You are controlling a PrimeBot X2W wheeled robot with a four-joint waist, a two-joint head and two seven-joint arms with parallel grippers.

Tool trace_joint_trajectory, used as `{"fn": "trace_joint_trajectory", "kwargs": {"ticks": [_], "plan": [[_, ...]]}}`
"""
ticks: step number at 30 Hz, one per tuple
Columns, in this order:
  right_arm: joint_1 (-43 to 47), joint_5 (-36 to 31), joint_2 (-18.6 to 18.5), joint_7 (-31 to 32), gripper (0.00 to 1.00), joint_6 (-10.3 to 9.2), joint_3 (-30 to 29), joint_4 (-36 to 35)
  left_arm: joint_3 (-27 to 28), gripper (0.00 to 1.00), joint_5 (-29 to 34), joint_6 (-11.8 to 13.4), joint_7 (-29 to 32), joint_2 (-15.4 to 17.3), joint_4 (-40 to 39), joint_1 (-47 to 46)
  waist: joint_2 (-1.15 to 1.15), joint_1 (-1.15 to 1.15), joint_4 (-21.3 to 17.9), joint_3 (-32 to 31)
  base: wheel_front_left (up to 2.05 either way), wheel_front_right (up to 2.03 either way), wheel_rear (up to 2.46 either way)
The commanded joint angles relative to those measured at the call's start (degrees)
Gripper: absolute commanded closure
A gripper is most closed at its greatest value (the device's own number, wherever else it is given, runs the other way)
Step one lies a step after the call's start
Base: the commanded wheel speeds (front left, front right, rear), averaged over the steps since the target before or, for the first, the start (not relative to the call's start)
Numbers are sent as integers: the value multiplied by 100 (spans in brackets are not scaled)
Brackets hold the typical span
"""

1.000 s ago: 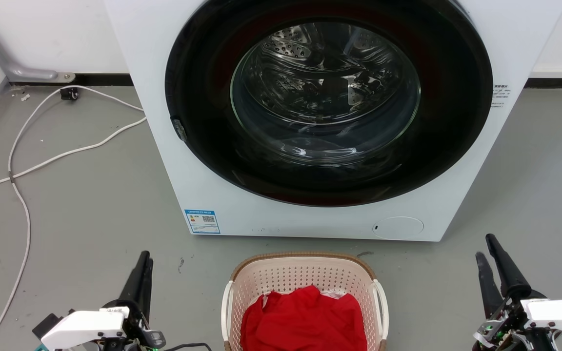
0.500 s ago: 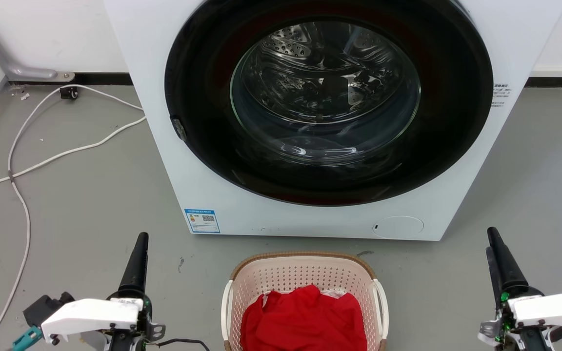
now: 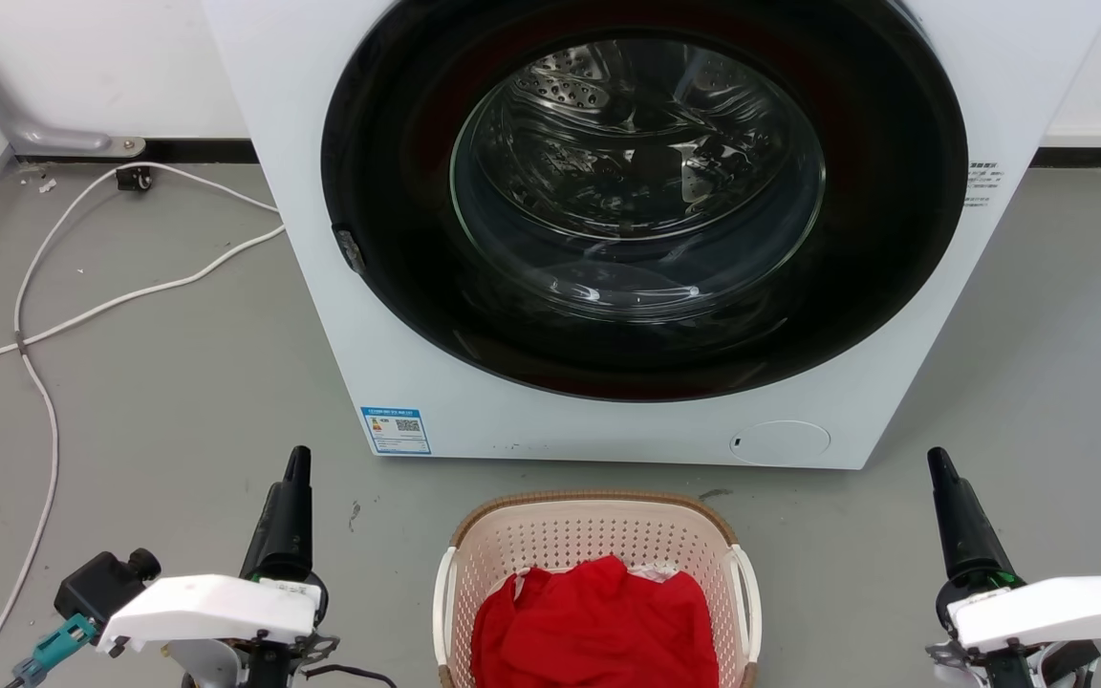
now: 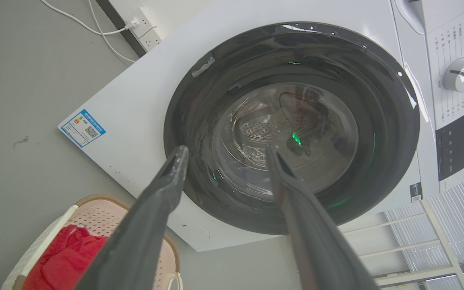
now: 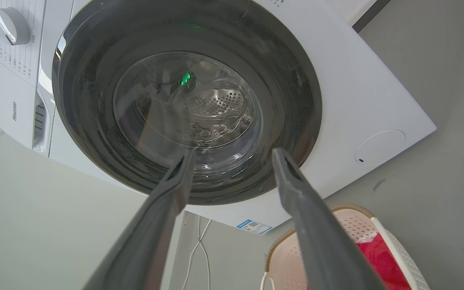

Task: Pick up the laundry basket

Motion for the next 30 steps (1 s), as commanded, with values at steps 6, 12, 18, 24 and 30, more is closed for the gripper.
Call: {"fn": "trace_joint_trajectory", "kwargs": {"ticks": [6,12,18,24,30], "plan": [[33,-736,-15,-165,0,0,43,-193,-100,0,612,87,-168,23,-197,2,0,0,1,5,0,0,0],[87,-1227,-15,-286,0,0,78,-248,-151,0,1060,119,-286,25,-281,43,0,0,0,9,0,0,0],[150,-1709,-14,-398,0,0,91,-316,-193,0,1521,142,-399,26,-355,79,0,0,5,12,0,0,0],[189,-2185,-14,-504,0,0,134,-419,-224,0,1959,164,-506,26,-423,127,0,0,-3,22,0,0,0],[249,-2656,-13,-603,0,0,198,-536,-258,0,2371,177,-607,27,-480,171,0,0,-15,33,0,0,0]]}}
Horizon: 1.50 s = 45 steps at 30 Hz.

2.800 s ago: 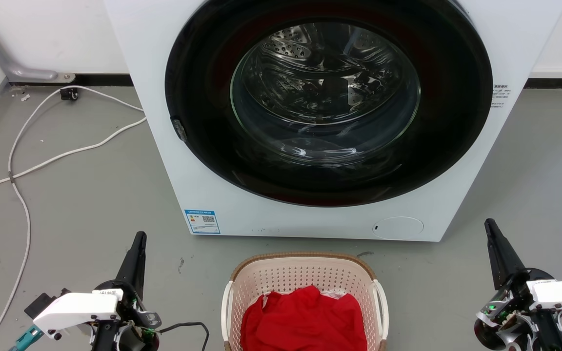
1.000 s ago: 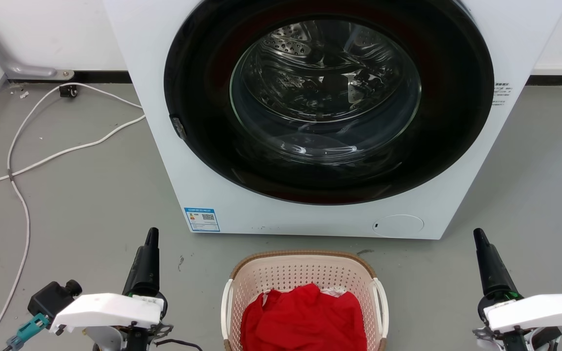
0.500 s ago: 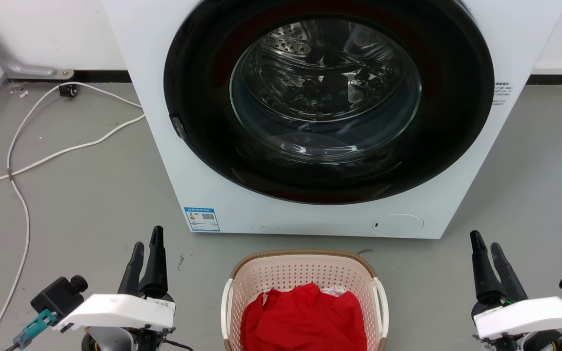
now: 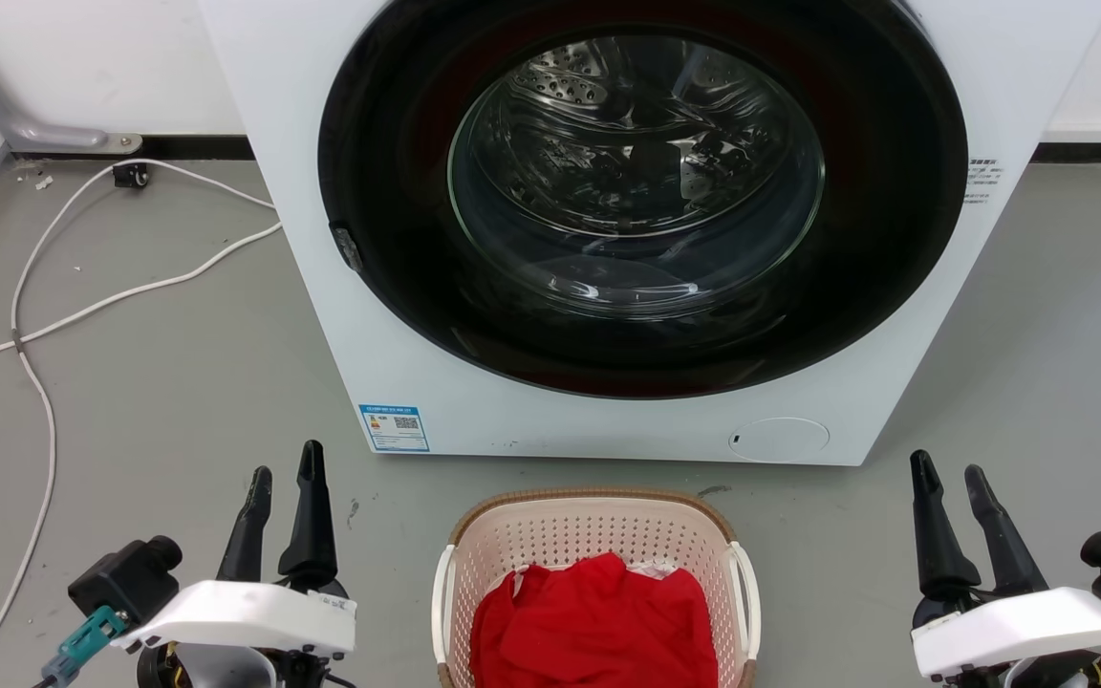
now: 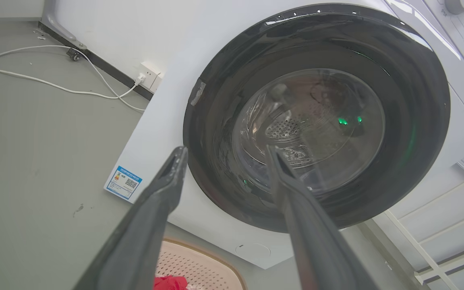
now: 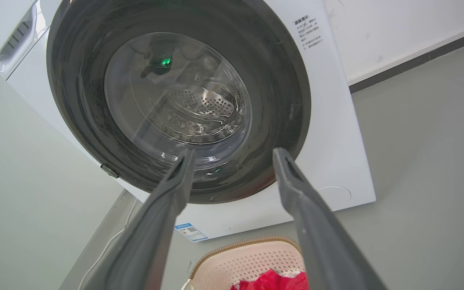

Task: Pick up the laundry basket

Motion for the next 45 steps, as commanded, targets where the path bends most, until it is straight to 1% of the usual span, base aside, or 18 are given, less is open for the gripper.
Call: {"fn": "trace_joint_trajectory", "kwargs": {"ticks": [1,6,24,45], "plan": [[15,-223,-13,-59,0,0,27,-117,-23,0,202,-4,-65,18,-102,16,0,0,-4,4,0,0,0],[53,-577,-13,-139,0,0,59,-171,-70,0,551,-27,-144,18,-133,35,0,0,-7,17,0,0,0],[194,-1730,-11,-397,0,0,133,-359,-170,0,1528,75,-401,21,-291,129,0,0,-9,44,0,0,0],[355,-2787,-10,-640,0,-1,207,-410,-240,0,2412,139,-640,23,-245,255,0,0,2,47,0,0,0]]}}
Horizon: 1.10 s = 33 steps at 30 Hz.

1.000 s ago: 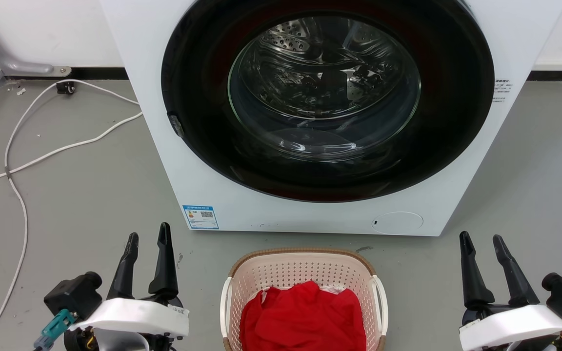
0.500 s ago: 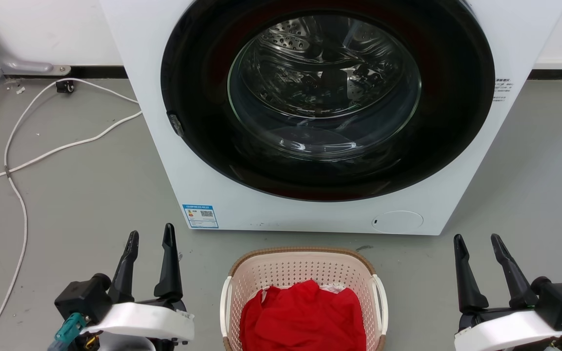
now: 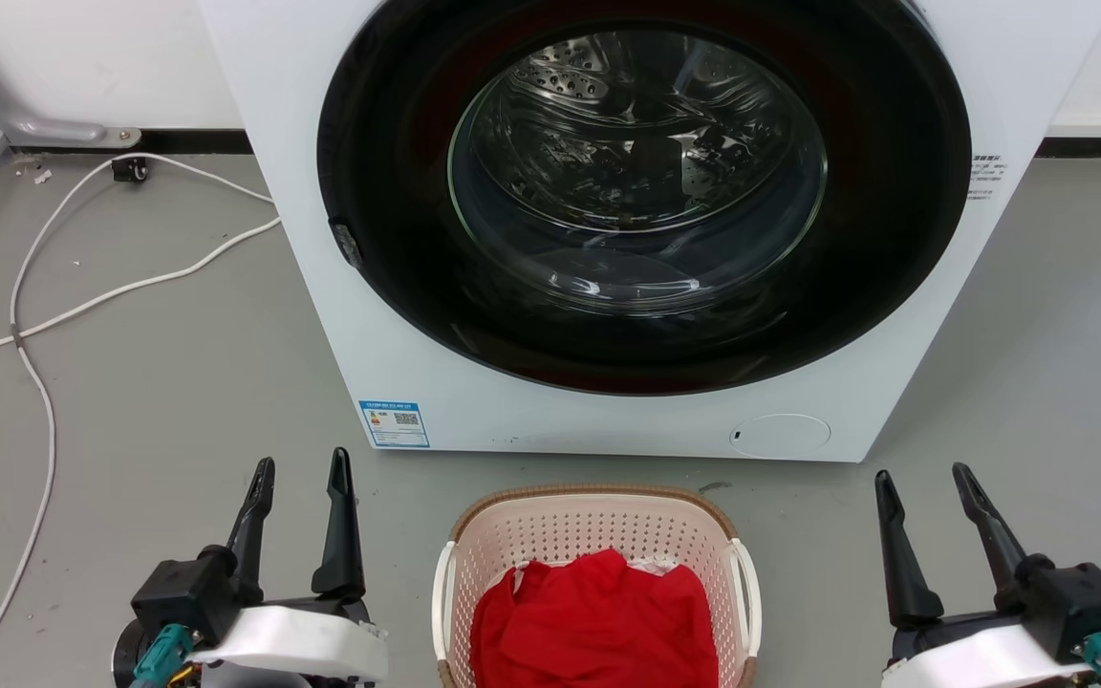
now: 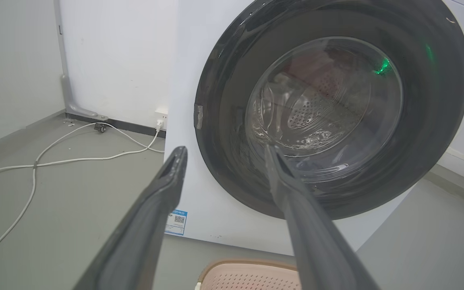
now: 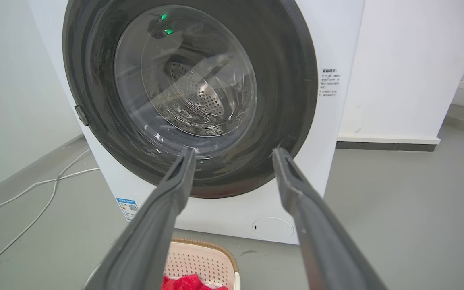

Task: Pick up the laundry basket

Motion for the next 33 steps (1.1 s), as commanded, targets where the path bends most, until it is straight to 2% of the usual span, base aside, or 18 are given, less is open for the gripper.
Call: {"fn": "trace_joint_trajectory", "kwargs": {"ticks": [1,20,33], "plan": [[53,-130,-8,-49,0,-2,13,-60,-9,0,116,28,-46,15,-47,48,0,0,-4,3,0,0,0],[171,-965,-6,-241,0,-2,42,-109,-9,0,886,54,-242,17,-66,148,0,0,7,14,0,0,0],[150,-900,-6,-237,0,-3,-21,-58,8,0,834,72,-233,17,-8,165,0,0,14,39,0,0,0]]}}
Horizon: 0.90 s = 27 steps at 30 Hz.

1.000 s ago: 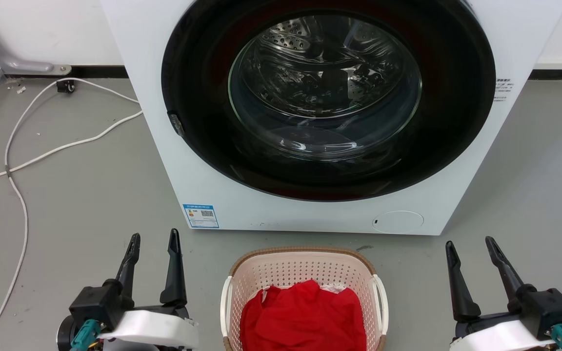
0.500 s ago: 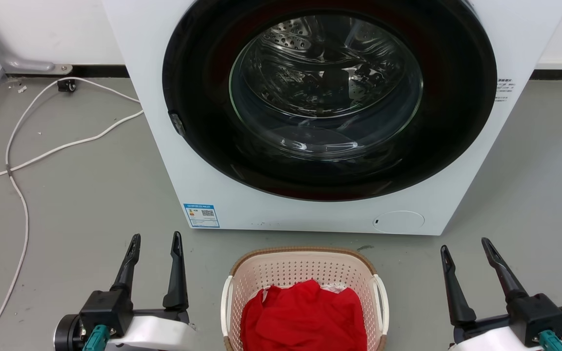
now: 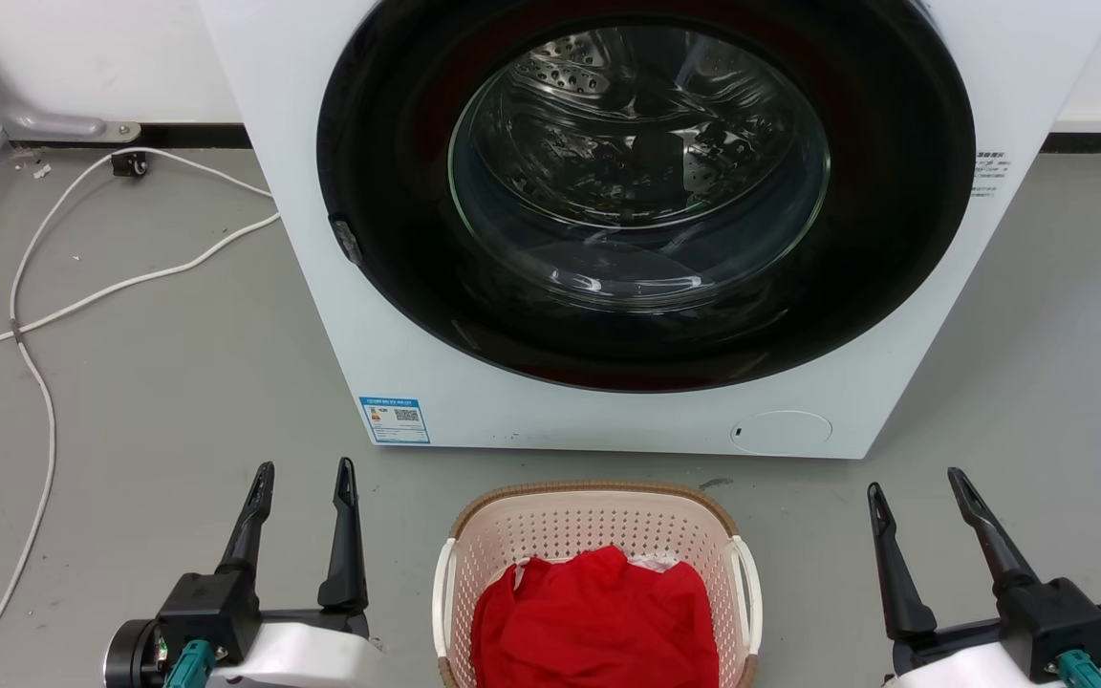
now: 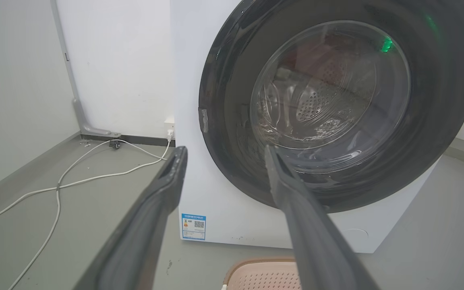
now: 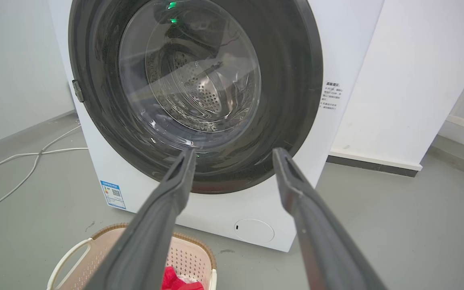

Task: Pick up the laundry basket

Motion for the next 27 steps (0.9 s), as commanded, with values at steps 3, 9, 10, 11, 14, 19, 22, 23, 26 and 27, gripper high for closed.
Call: {"fn": "trace_joint_trajectory", "kwargs": {"ticks": [3,9,10,11,14,19,22,23,26,27], "plan": [[26,20,-5,-14,0,-4,3,8,21,0,11,7,-16,13,12,58,0,0,1,1,0,0,0],[-17,31,-5,-14,0,-4,-8,15,58,0,-24,-18,-16,13,79,21,0,0,-3,2,0,0,0],[-49,40,-5,-14,0,-4,-12,9,57,0,-71,-41,-16,13,118,1,0,0,-6,18,0,0,0],[-84,63,-5,-14,0,-4,-21,6,66,0,-148,-64,-16,13,167,-38,0,0,-9,39,0,0,0],[-198,96,-5,-14,0,-4,-51,-3,93,0,-95,-171,-16,10,233,-217,0,0,-15,147,0,0,0],[-518,42,-4,-13,0,-3,17,100,125,0,147,-373,-16,10,541,-591,0,0,-38,496,0,0,0],[-819,13,-3,-13,0,-4,127,469,113,0,326,-447,-15,23,899,-941,0,0,-44,844,0,0,0],[-957,-26,-3,-13,0,-4,177,614,91,0,380,-469,-15,51,1052,-1070,0,0,-50,958,0,0,0],[-1330,-137,-5,-14,0,-4,271,1058,19,0,460,-532,-16,115,1581,-1489,0,0,-63,1330,0,0,0],[-1460,-187,-5,-13,0,-4,308,1190,-11,0,485,-557,-15,139,1798,-1629,0,0,-68,1460,0,0,0]]}}
